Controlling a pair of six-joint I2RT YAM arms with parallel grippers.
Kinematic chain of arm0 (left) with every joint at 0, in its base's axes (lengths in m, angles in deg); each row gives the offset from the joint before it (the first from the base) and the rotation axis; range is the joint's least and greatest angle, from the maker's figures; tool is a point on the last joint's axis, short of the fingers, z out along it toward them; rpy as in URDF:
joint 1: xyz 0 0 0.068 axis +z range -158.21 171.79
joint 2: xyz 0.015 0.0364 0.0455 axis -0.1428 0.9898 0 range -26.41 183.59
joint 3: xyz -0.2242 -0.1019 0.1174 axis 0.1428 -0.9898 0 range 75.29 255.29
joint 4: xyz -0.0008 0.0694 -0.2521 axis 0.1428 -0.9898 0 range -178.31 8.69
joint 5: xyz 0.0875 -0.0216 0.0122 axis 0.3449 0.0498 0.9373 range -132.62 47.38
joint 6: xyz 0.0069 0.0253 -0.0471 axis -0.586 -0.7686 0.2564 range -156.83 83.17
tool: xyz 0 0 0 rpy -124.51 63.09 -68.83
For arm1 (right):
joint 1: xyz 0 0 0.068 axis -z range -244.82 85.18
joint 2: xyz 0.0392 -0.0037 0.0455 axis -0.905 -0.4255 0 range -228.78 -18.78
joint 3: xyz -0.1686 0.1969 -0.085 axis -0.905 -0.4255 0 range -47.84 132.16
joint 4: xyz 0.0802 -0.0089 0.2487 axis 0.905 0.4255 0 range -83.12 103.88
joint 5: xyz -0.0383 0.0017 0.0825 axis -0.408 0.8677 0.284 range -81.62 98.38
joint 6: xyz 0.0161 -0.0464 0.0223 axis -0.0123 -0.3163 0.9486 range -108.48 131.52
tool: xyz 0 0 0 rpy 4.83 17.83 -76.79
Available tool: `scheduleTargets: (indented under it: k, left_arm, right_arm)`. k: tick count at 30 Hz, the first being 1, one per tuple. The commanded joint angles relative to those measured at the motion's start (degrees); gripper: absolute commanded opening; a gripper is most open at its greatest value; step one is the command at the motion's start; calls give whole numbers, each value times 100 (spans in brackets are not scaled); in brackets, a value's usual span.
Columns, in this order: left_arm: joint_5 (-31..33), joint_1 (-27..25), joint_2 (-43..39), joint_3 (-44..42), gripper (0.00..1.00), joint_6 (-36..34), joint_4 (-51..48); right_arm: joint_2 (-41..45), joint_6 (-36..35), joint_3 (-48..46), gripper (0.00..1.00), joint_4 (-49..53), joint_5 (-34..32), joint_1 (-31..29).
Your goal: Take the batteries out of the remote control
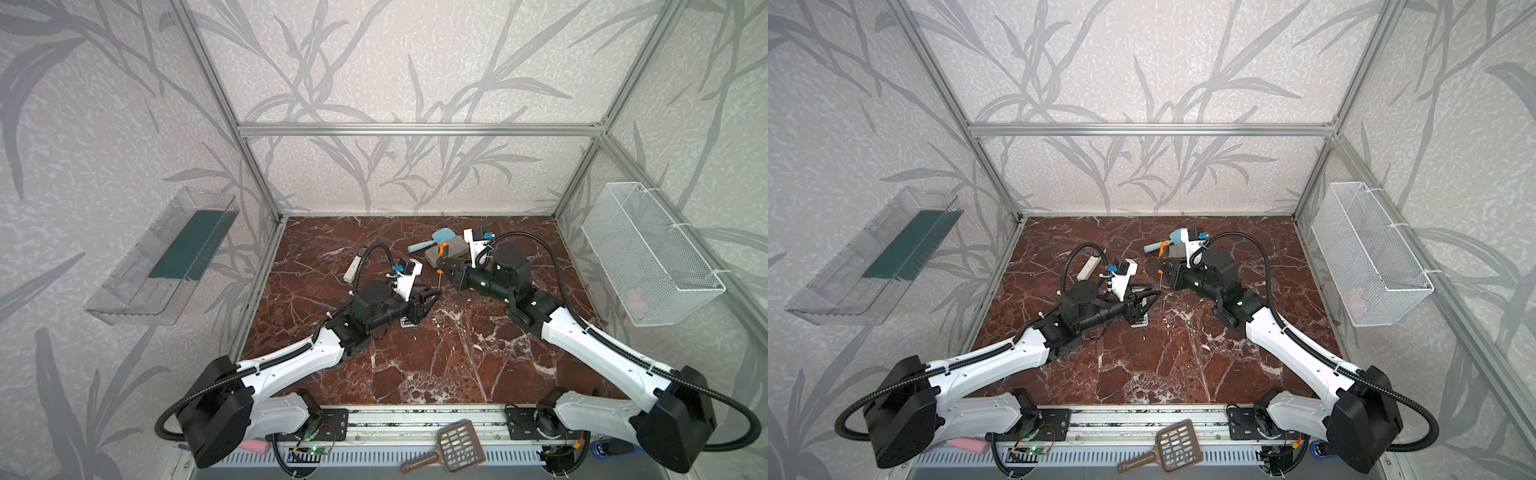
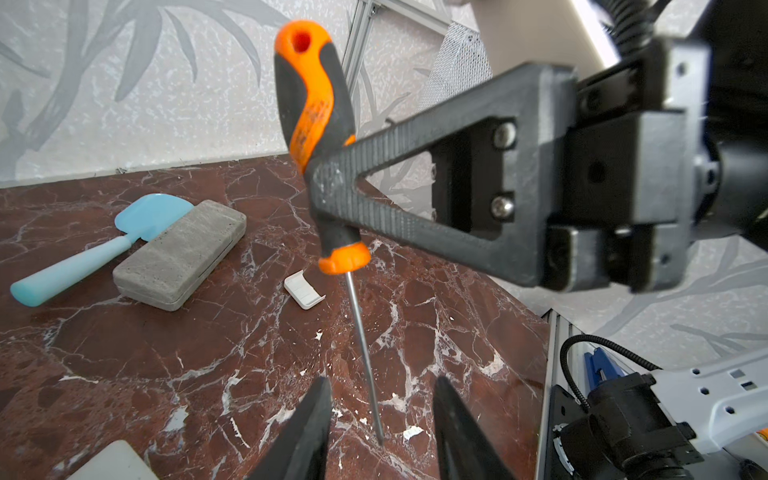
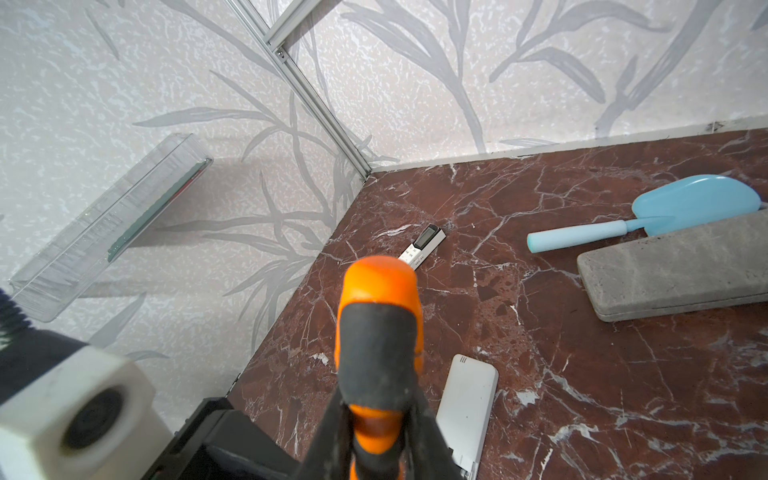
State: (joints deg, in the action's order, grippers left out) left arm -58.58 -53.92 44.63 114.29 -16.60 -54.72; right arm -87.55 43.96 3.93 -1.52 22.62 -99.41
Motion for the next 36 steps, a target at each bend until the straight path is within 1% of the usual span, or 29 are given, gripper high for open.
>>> scheduleTargets:
  k: [1,4,6,14,17,21,25,28,36]
  left_arm:
    - [15,-22,77,266,42,80,165]
    - [58,-8,148,291,42,140,119]
    - [10,1,201,314,41,163,100]
    - [-361,92,277,358,34,362,233]
    - [-663,202,255,270,33,575,497]
    - [-1212,459,268,19,32,1051,1252]
    - [-1631,634,278,-107,27,1356,1607]
    - [-1788,667,276,-112,25,1396,1629]
    - [-2024,668,503,-71,25,1505,1760]
  right_arm:
    - [57,51,0,0,-442,123,12]
    - [53,60,22,0,-432,178,13]
    - [9,0,44,0,-529,348,7]
    - [-99,-105,-58,0,-1083,842,7]
    - [-119,-177,-130,0,-1224,987,16]
    - [-141,-333,-117,0,-1243,1292,85]
    - [-111,-412,-106,0,-1268,1566,196]
    - [-70,-423,-123,0,-1311,1609,251]
    - [-22,-385,-114,0,-1409,1617,311]
